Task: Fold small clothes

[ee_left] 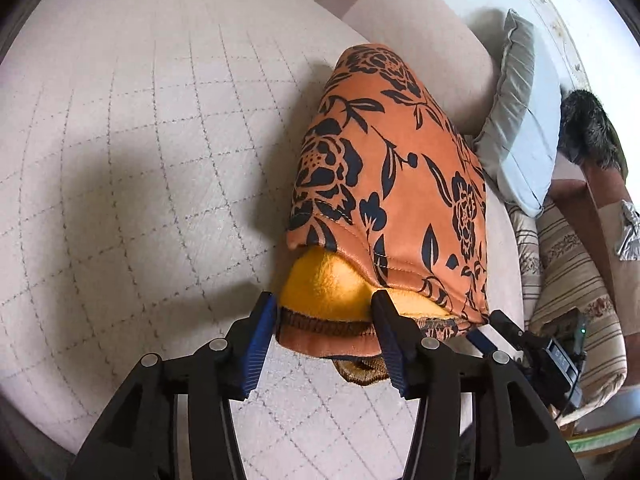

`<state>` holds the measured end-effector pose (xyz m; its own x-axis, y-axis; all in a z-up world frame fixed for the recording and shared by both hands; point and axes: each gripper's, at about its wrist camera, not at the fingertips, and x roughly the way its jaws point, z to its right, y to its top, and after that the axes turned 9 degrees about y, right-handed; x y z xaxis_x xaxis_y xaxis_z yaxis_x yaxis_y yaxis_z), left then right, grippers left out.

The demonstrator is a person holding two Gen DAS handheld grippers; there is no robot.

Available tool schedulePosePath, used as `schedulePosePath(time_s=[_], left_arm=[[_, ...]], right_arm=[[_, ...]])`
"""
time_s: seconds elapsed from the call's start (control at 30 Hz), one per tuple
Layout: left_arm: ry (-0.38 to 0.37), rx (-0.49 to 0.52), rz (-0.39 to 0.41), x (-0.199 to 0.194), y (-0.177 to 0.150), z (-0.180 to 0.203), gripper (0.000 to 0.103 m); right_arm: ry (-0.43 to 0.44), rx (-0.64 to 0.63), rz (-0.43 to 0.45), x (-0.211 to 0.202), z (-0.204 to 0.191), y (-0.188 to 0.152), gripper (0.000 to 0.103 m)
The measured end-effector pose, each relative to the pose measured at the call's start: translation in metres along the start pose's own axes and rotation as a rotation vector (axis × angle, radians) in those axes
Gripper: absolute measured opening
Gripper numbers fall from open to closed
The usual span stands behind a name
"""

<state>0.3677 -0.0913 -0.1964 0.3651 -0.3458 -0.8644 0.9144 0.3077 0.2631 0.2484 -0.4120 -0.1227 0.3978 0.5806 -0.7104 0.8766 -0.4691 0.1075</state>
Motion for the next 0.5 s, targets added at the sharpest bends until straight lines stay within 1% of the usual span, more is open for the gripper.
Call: schedulePosePath(time_s=[0.07, 0.13, 0.2, 0.23, 0.27, 0.3, 0.33, 0.37, 0.4, 0.43, 0.47, 0.5], left_arm=[[-0.003, 0.001, -0.010, 0.002, 0.000, -0.003, 0.050], [-0.015, -0.007, -0.030, 0.014, 0.003, 0.000, 0.050], [-0.021, -0.018, -0.029, 0.020, 0.004, -0.001, 0.050], [-0.019, -0.021, -0.033, 0.020, 0.005, -0.001, 0.050], [-0.016, -0.026, -0.032, 0.026, 0.006, 0.002, 0.050], [-0.011, -0.024, -0.029, 0.026, 0.006, 0.003, 0.047], [-0.005, -0.020, -0.024, 0.030, 0.008, 0.006, 0.044], [-0.002, -0.006, -0.024, 0.032, 0.008, 0.009, 0.033], [0.000, 0.006, -0.022, 0.031, 0.008, 0.011, 0.025], [0.009, 0.013, -0.016, 0.029, 0.009, 0.014, 0.022], [0.006, 0.022, -0.010, 0.026, 0.009, 0.016, 0.015], [-0.004, 0.031, 0.004, 0.019, 0.009, 0.018, 0.015]], right_arm=[[0.001, 0.002, -0.002, 0.004, 0.002, 0.000, 0.062], [-0.008, -0.010, -0.013, 0.008, 0.003, -0.001, 0.062], [-0.015, -0.015, -0.026, 0.018, 0.005, 0.000, 0.059], [-0.008, -0.017, -0.029, 0.022, 0.004, 0.002, 0.050], [-0.007, -0.020, -0.041, 0.024, 0.003, 0.002, 0.038], [-0.011, -0.020, -0.047, 0.023, 0.004, 0.001, 0.037], [-0.003, -0.024, -0.044, 0.021, 0.003, 0.000, 0.029], [0.000, -0.025, -0.045, 0.020, 0.002, 0.000, 0.022], [0.000, -0.024, -0.044, 0.018, 0.000, 0.000, 0.018], [-0.002, -0.024, -0.045, 0.014, -0.003, -0.001, 0.009], [0.005, -0.026, -0.042, 0.009, -0.007, -0.002, 0.008], [0.012, -0.030, -0.037, 0.006, -0.012, -0.003, 0.007]])
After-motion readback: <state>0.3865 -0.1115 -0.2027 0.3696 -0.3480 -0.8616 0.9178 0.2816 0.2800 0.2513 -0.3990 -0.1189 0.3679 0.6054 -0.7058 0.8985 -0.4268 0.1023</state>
